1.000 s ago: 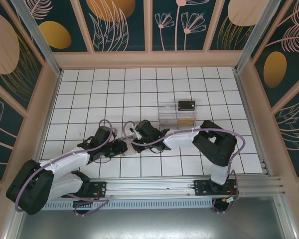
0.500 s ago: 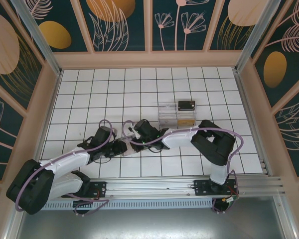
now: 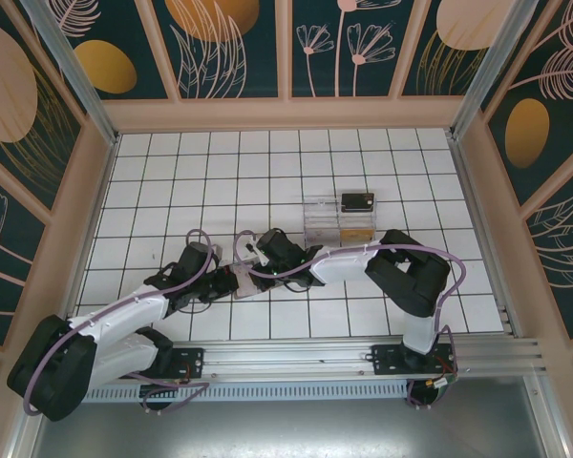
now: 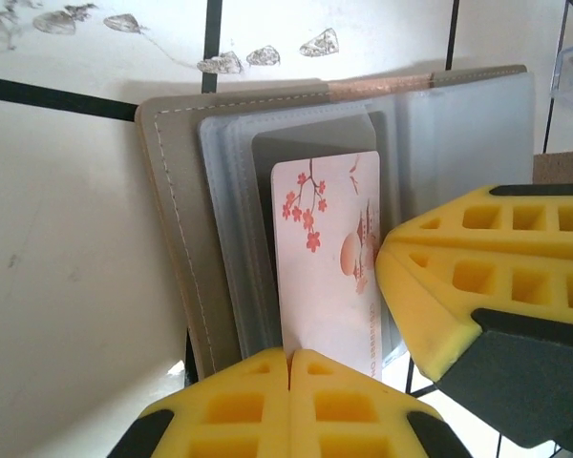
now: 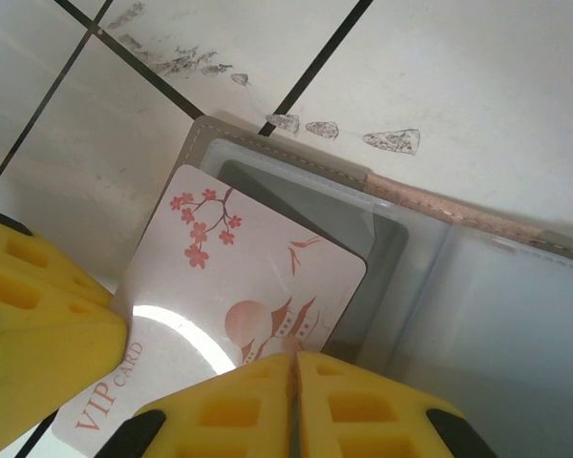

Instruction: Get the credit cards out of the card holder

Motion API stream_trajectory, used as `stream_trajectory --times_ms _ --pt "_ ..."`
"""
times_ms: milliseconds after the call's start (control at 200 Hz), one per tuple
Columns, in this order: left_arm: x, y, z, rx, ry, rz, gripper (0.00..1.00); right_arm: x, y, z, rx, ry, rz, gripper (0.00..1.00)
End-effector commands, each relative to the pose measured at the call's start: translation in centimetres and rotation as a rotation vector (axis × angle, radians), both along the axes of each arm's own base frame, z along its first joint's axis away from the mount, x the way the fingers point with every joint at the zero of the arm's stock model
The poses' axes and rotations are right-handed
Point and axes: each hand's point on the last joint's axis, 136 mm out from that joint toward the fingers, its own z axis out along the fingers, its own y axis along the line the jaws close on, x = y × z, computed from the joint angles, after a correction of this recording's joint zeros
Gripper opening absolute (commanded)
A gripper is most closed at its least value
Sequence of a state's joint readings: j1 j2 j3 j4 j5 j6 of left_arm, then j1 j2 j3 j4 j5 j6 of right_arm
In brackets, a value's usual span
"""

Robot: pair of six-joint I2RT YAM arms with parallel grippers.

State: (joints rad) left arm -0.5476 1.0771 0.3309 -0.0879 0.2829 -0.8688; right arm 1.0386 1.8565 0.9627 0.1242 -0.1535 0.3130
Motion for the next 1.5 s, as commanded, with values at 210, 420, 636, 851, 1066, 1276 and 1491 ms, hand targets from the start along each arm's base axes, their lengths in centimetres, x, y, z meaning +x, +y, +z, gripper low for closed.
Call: stream_trajectory --times_ms 210,420,636,851,1066,1276,1491 --pt "0.2 0.8 2.3 0.036 -0.031 0.011 0.0 1.8 -1.5 1.8 0.036 -0.052 -0.087 0.19" --pt "1.5 0.0 5.6 -0.012 -0.118 0.015 0.0 3.2 -2.8 6.2 0.121 -0.134 -0.145 0.21" --pt "4.5 -1.8 10.6 -0.107 -0.295 0.003 0.0 4.6 -5.4 10.0 0.23 -0.156 -0.214 0.26" --pt "7.0 -4.7 15.0 -0.241 -0.469 -0.059 0.0 5.1 -8.3 13.0 0.399 -0.097 -0.23 0.33" --pt "7.4 -7.7 17.8 -0.406 -0.563 -0.174 0.0 3.6 -9.0 15.9 0.606 -0.001 -0.136 0.37" --pt "6.6 -9.0 18.3 -0.496 -0.557 -0.243 0.0 4.0 -9.7 16.9 0.714 0.06 -0.125 0.37" --pt "6.0 -9.1 18.4 -0.518 -0.55 -0.266 0.0 4.0 -9.4 17.1 0.756 0.111 -0.089 0.34"
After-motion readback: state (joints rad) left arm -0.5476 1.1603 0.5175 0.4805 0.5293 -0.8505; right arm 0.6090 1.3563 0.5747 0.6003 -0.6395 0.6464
